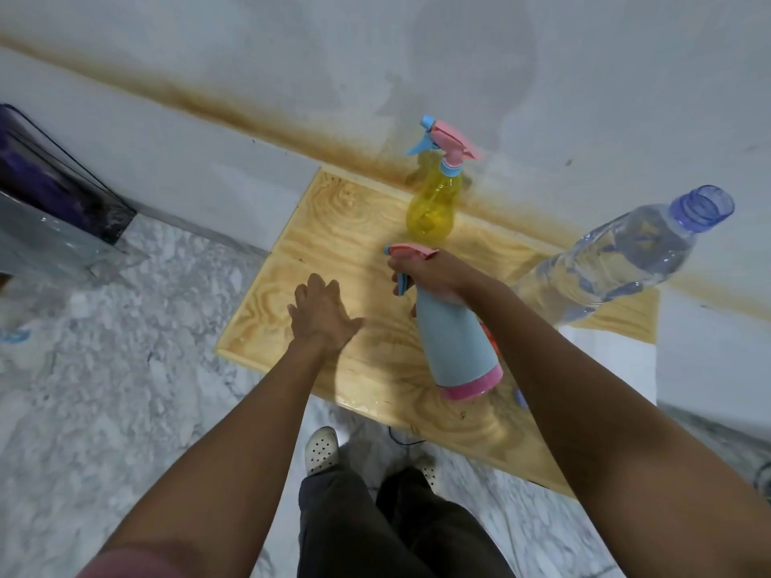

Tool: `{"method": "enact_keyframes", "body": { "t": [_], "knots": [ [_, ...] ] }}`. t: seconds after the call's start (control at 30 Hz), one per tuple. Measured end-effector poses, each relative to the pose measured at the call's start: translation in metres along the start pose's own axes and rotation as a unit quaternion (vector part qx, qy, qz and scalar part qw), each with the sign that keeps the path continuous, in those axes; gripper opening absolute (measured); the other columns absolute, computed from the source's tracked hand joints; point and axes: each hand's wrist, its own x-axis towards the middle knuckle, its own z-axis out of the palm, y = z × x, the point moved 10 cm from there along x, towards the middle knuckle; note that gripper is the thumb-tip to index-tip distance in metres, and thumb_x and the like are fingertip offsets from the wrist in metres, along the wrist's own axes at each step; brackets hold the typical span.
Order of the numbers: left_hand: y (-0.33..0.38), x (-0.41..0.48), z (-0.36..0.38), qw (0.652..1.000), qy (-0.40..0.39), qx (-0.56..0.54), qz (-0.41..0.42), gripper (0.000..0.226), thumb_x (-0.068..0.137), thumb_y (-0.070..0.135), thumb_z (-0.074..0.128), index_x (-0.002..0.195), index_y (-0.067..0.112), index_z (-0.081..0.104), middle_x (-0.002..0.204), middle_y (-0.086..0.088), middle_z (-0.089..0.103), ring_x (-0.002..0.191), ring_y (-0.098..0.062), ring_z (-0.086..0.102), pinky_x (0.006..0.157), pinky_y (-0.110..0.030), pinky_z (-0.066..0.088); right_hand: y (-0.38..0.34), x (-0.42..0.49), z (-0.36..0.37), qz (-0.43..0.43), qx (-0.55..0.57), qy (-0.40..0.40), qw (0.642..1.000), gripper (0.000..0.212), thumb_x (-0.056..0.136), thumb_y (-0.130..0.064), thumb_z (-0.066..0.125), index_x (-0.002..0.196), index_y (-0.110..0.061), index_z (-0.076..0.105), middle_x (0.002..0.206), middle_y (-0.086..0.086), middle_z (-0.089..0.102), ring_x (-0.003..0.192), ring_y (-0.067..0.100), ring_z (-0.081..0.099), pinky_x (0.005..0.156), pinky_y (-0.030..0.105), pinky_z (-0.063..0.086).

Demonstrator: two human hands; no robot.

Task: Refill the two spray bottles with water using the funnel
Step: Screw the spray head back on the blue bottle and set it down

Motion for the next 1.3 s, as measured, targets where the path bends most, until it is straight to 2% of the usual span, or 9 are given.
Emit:
{"method": "enact_keyframes", "body": {
  "t": [0.23, 0.33, 0.5, 0.57, 0.73, 0.9, 1.07, 1.23, 1.3],
  "knots": [
    [0.0, 0.002, 0.001, 1.0, 0.006, 0.009, -0.011, 0.071, 0.071, 0.06, 0.076, 0.12, 0.015, 0.051, 0.141, -0.006, 0.034, 0.13, -0.031, 0.031, 0.105, -0.053, 0.038, -0.005, 0.009, -0.011, -0.02, -0.045, 0.028, 0.998, 0.032, 0.1, -0.032, 0.052, 0.13, -0.022, 0.059, 0.09, 0.002, 0.059, 0.073, 0.016, 0.061, 0.064, 0.036, 0.061],
    [0.0, 0.003, 0.001, 1.0, 0.009, 0.008, -0.015, 0.07, 0.072, 0.059, 0.077, 0.12, 0.015, 0.051, 0.141, -0.005, 0.034, 0.131, -0.03, 0.031, 0.105, -0.05, 0.038, -0.004, 0.009, -0.013, -0.017, -0.024, 0.029, 0.999, 0.014, 0.1, -0.03, 0.054, 0.112, -0.026, 0.059, 0.098, 0.008, 0.061, 0.071, 0.016, 0.063, 0.058, 0.033, 0.059],
    [-0.001, 0.003, 0.001, 1.0, 0.015, 0.01, -0.014, 0.072, 0.071, 0.059, 0.077, 0.122, 0.016, 0.051, 0.142, -0.005, 0.033, 0.132, -0.03, 0.031, 0.104, -0.046, 0.038, -0.009, 0.012, -0.013, -0.025, -0.048, 0.009, 0.998, 0.018, 0.1, -0.029, 0.052, 0.117, -0.026, 0.058, 0.103, 0.008, 0.062, 0.07, 0.013, 0.063, 0.071, 0.035, 0.058],
    [0.0, 0.004, 0.001, 1.0, 0.017, 0.012, -0.012, 0.073, 0.071, 0.059, 0.077, 0.124, 0.015, 0.051, 0.142, -0.005, 0.033, 0.132, -0.03, 0.031, 0.104, -0.046, 0.038, -0.009, 0.013, -0.012, -0.014, -0.051, -0.002, 0.999, 0.025, 0.1, -0.029, 0.052, 0.124, -0.024, 0.058, 0.1, 0.007, 0.061, 0.071, 0.014, 0.063, 0.066, 0.035, 0.058],
    [-0.001, 0.004, 0.001, 1.0, 0.018, 0.012, -0.014, 0.074, 0.071, 0.06, 0.077, 0.124, 0.016, 0.05, 0.143, -0.005, 0.033, 0.133, -0.03, 0.03, 0.104, -0.045, 0.037, -0.008, 0.013, -0.014, -0.007, -0.037, 0.0, 0.999, 0.008, 0.099, -0.027, 0.054, 0.106, -0.026, 0.058, 0.093, 0.007, 0.058, 0.07, 0.017, 0.062, 0.054, 0.032, 0.057],
    [0.0, 0.004, 0.002, 1.0, 0.015, 0.017, -0.019, 0.078, 0.072, 0.059, 0.076, 0.131, 0.016, 0.048, 0.146, -0.006, 0.031, 0.136, -0.03, 0.028, 0.106, -0.045, 0.036, -0.011, 0.017, -0.009, -0.015, -0.045, -0.013, 0.999, 0.016, 0.098, -0.029, 0.055, 0.114, -0.027, 0.058, 0.106, 0.012, 0.064, 0.081, 0.02, 0.066, 0.068, 0.042, 0.061],
    [-0.001, 0.005, 0.002, 0.999, 0.017, 0.027, -0.022, 0.078, 0.072, 0.06, 0.076, 0.13, 0.016, 0.047, 0.146, -0.006, 0.03, 0.136, -0.03, 0.028, 0.107, -0.046, 0.035, -0.011, 0.019, -0.009, -0.021, -0.059, 0.008, 0.998, 0.02, 0.098, -0.029, 0.055, 0.116, -0.027, 0.061, 0.088, 0.003, 0.059, 0.072, 0.016, 0.063, 0.06, 0.034, 0.058],
    [-0.002, 0.007, 0.005, 0.999, 0.018, 0.031, -0.02, 0.076, 0.07, 0.061, 0.076, 0.126, 0.017, 0.049, 0.144, -0.006, 0.032, 0.135, -0.031, 0.029, 0.104, -0.047, 0.037, -0.009, 0.022, -0.008, -0.018, -0.105, 0.014, 0.994, 0.017, 0.097, -0.037, 0.055, 0.109, -0.026, 0.06, 0.083, -0.001, 0.065, 0.077, 0.015, 0.067, 0.085, 0.042, 0.058],
    [-0.003, 0.008, 0.005, 0.999, 0.021, 0.034, -0.018, 0.075, 0.069, 0.062, 0.076, 0.123, 0.017, 0.049, 0.142, -0.006, 0.034, 0.133, -0.031, 0.031, 0.103, -0.046, 0.038, -0.009, 0.023, -0.007, -0.017, -0.104, 0.011, 0.994, 0.016, 0.098, -0.036, 0.054, 0.109, -0.026, 0.06, 0.082, -0.001, 0.064, 0.071, 0.013, 0.064, 0.083, 0.041, 0.057]
  ]
}}
